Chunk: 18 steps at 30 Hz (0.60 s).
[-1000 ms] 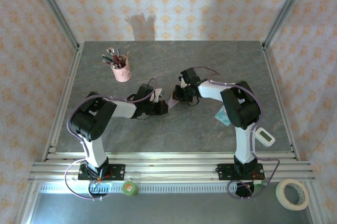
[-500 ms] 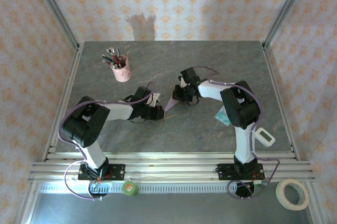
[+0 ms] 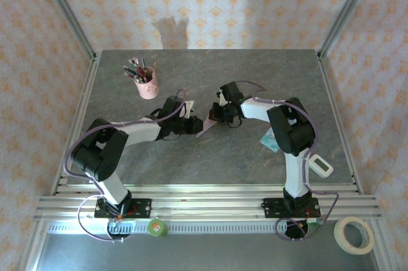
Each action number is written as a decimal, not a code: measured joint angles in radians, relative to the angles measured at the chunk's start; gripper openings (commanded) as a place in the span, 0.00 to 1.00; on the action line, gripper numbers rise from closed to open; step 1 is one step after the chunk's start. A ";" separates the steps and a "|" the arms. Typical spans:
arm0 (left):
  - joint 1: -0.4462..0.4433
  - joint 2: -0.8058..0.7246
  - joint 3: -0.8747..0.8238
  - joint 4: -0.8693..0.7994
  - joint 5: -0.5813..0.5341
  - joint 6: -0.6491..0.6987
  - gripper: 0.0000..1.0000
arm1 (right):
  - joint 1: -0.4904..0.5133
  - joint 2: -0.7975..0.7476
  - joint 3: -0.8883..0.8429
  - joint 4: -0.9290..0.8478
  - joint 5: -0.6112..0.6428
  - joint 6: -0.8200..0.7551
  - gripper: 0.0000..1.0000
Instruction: Fold a paper plane with a square sheet of paper (pick it up from the middle)
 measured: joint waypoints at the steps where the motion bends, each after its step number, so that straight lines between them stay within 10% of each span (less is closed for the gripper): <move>1: 0.000 0.008 0.008 -0.005 -0.015 0.005 0.31 | 0.000 0.000 0.000 0.000 -0.001 0.001 0.00; 18: -0.051 0.112 0.097 -0.138 -0.119 0.107 0.29 | 0.000 0.003 0.003 0.000 0.000 0.013 0.00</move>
